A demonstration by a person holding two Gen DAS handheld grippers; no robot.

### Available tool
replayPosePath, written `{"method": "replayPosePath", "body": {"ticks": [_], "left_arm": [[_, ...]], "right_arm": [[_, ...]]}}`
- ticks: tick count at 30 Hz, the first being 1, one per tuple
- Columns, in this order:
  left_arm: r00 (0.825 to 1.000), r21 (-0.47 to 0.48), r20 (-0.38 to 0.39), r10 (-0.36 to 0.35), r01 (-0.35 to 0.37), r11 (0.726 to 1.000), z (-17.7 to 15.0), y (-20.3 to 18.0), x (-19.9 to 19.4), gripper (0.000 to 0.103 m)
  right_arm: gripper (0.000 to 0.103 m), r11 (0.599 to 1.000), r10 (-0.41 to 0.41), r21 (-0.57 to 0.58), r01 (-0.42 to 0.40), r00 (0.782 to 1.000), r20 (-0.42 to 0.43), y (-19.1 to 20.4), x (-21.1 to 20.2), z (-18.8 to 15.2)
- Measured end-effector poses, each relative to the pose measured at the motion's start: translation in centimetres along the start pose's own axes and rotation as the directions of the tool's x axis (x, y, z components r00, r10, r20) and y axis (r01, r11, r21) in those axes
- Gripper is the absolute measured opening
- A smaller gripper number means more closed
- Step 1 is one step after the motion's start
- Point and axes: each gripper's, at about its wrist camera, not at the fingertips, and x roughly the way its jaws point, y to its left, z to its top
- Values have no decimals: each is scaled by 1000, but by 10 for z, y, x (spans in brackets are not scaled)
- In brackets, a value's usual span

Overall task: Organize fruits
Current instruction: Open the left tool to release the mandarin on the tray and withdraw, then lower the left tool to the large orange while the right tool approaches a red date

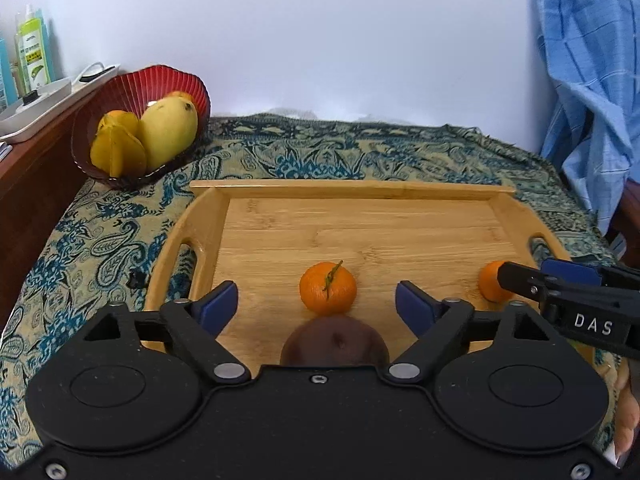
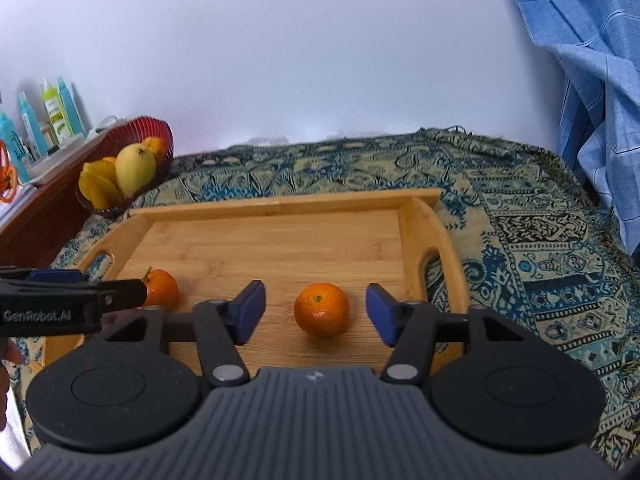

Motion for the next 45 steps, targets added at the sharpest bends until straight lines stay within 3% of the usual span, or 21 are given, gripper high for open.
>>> {"method": "replayPosePath", "body": {"ticks": [6,12,25,37,45], "left_arm": [[999,-30,31,-39,40,999,-24,5,-27,89],[997,-8,67,-49,49,999,-50,5,-52,91],[981,72,170,-89,78,994,-114,1,-98,96],[973,100,203,-109,91,991,-170,3,-124,98],[973,130,215,-86,59,990,-195,0,-133,98]], "right_arm": [[83,999,27,-24,-26,999,44,5,-26,-10],[87,993,-13,-115,28,991,132,21,-59,-32],[89,990,-73,-101,100,968,242,22,-102,-90],[89,985,-94,-118,126,963,251,36,-126,-145],[91,980,-116,-133,152,962,246,48,-132,-169]]}}
